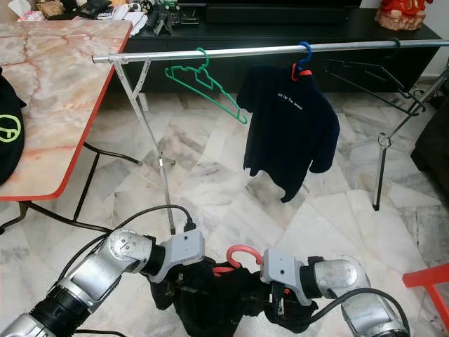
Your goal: Hang hanger
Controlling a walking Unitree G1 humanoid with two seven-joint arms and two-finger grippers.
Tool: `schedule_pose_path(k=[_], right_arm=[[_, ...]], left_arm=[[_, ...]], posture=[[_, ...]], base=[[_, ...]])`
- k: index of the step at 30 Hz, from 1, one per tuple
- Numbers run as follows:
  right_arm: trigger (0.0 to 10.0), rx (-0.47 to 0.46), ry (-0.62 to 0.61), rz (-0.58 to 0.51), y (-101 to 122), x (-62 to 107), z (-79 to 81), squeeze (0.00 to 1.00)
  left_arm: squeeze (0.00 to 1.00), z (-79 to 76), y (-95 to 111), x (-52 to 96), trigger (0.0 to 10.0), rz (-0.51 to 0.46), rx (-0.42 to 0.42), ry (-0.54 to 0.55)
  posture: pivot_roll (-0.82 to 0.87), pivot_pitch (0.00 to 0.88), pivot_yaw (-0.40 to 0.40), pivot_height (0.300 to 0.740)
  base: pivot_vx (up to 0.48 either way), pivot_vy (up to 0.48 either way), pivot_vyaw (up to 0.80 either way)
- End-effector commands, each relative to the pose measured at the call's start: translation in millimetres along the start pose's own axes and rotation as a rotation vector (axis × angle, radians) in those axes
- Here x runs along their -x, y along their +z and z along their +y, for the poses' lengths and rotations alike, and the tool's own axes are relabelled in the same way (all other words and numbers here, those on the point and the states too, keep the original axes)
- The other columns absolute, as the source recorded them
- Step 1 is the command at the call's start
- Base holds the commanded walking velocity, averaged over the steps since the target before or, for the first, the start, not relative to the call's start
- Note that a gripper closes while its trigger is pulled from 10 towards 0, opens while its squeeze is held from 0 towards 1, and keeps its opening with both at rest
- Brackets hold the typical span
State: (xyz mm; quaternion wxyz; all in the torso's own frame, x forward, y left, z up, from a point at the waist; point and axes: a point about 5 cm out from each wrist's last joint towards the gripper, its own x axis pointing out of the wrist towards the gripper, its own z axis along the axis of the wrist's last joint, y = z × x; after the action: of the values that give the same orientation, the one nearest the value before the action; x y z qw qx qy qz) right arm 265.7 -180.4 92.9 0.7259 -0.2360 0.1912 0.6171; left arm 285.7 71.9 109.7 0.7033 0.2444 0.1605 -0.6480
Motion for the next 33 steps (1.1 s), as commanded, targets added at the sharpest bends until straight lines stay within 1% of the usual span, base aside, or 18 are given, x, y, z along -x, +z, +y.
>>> schedule_pose_path(k=[1,18,26,29,30,31,33], right_arm=[[0.0,0.090,0.000,-0.079,23.9,-0.9,-5.9,0.00],[0.0,0.092,-0.007,-0.060,21.7,-0.7,-7.7,0.00],[0.0,0.098,-0.015,-0.055,22.3,-0.7,-10.1,0.00],[0.0,0.100,-0.018,-0.028,20.1,0.0,-12.2,0.00],[3.3,0.104,-0.033,-0.016,19.2,0.3,-14.1,0.00],[10.0,0.108,-0.036,-0.012,19.0,0.2,-14.7,0.00],[10.0,0.133,-0.039,0.000,18.9,-0.6,-15.4,0.00]], left_arm=[[0.00,-9.5,-5.2,-8.9,0.0,0.020,-0.003,-0.059],[0.00,-7.9,-4.8,-11.9,0.0,0.023,0.002,-0.066],[0.00,-7.9,-6.3,-12.6,0.0,0.026,0.013,-0.049],[0.00,-7.9,-6.2,-12.9,0.0,0.024,0.015,-0.051],[0.00,-7.6,-6.3,-13.2,0.0,0.023,0.016,-0.049],[0.00,-7.6,-6.4,-13.4,0.0,0.023,0.017,-0.049],[0.00,-7.4,-8.0,-14.0,0.0,0.026,0.021,-0.049]], posture=[[-0.08,0.222,0.004,0.740],[-0.08,0.226,0.003,0.740],[-0.08,0.224,0.002,0.740],[-0.07,0.224,0.000,0.740],[-0.07,0.222,-0.001,0.740],[-0.07,0.222,-0.001,0.740],[-0.08,0.221,0.000,0.740]], base=[[0.000,0.000,0.00],[0.000,0.000,0.00],[0.000,0.000,0.00],[0.000,0.000,0.00],[0.000,0.000,0.00],[0.000,0.000,0.00],[0.000,0.000,0.00]])
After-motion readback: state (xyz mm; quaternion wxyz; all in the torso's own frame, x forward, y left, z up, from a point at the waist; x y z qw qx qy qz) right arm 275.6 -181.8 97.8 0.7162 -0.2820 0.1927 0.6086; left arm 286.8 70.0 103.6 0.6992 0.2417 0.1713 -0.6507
